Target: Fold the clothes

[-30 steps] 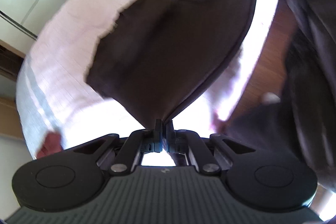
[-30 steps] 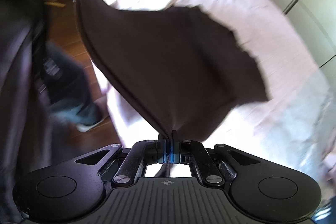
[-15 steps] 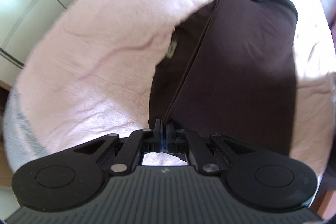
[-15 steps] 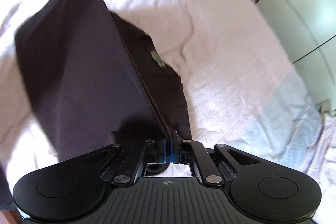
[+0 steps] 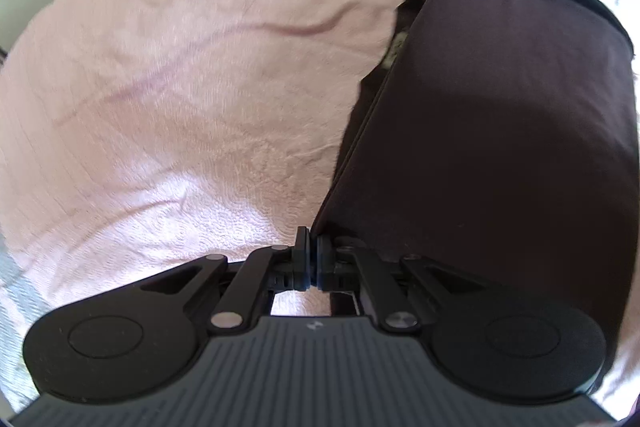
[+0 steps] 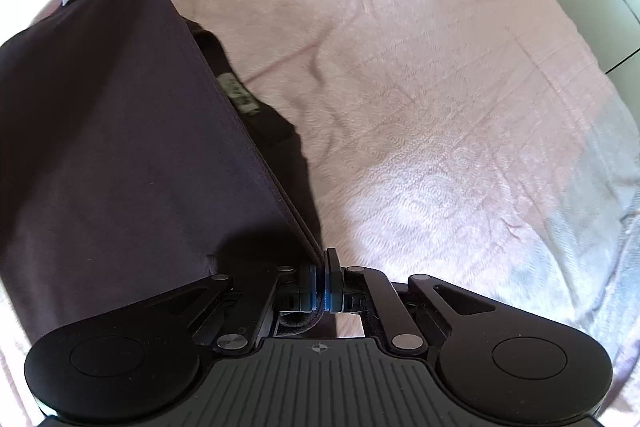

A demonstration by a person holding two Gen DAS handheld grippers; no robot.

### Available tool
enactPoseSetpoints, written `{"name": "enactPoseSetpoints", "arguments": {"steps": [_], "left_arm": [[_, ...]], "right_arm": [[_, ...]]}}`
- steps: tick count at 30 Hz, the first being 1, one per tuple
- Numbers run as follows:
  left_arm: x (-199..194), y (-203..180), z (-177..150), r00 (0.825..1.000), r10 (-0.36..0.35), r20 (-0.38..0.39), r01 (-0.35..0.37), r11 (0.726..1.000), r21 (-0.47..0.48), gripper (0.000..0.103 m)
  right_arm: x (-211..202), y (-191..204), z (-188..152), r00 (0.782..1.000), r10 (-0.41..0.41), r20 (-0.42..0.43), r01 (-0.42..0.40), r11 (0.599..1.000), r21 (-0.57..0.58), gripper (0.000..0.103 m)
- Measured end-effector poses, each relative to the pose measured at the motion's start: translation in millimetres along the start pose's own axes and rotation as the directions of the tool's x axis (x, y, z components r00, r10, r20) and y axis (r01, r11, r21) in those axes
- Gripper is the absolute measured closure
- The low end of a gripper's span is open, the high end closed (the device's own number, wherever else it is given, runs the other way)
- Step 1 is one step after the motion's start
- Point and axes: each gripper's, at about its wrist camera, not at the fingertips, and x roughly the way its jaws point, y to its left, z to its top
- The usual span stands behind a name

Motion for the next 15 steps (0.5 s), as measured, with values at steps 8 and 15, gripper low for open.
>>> {"name": "enactPoseSetpoints", "arguments": {"steps": [8,15], "left_arm": [[54.2,8.5,-10.6,0.997,0.054,-0.050,-0.060,0.990,-0.126,0.076],[12.3,23.8,-30.7,0.996,0.077,0.043,-0.053,0.916,-0.399,0.066]], "right_arm": [[51.9,-38.4,-13.6,0.997,0.055,0.056,-0.066,0.973,0.221,0.087],[15.5,-59.9,-56.1,0.980,-0.018,0.199,-0.099,0.821,0.562,0.041]]}}
